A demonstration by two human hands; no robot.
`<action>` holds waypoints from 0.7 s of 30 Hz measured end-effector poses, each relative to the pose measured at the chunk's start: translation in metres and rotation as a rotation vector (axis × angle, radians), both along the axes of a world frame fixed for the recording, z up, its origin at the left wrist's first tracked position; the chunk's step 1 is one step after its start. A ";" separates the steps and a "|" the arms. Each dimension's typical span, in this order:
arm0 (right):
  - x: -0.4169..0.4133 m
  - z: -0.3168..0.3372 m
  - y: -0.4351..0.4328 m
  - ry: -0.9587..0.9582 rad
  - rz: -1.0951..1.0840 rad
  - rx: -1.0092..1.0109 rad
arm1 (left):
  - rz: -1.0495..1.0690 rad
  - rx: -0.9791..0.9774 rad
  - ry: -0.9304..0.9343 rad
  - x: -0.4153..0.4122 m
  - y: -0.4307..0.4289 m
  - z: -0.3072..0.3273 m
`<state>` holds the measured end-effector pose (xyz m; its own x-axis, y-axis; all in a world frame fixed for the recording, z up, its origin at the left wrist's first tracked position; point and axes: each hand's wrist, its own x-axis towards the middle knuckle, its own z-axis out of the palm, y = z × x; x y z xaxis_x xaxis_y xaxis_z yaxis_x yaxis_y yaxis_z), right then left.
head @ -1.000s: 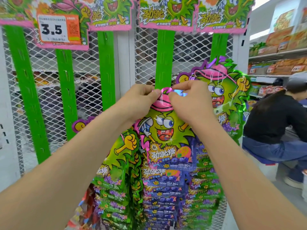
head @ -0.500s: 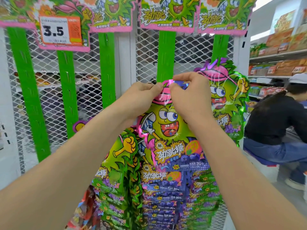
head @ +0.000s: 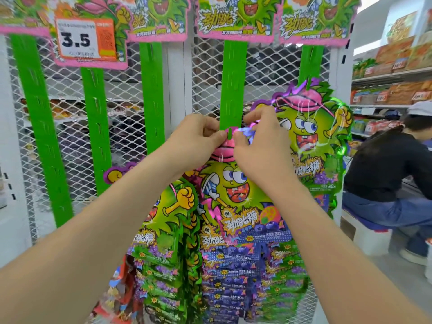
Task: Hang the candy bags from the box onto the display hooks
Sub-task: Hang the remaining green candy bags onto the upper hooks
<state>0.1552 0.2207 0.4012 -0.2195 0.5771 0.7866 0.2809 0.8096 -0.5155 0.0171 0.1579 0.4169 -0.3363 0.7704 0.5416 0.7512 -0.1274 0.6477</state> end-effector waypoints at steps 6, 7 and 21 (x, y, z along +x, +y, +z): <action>0.012 -0.057 -0.007 0.082 -0.215 0.409 | 0.221 0.298 0.398 -0.002 -0.012 -0.041; 0.016 -0.069 -0.012 0.084 -0.152 0.422 | 0.229 0.353 0.464 0.003 -0.020 -0.050; 0.038 -0.339 -0.074 -1.486 0.569 -0.322 | -0.260 -0.784 0.488 0.003 -0.107 -0.375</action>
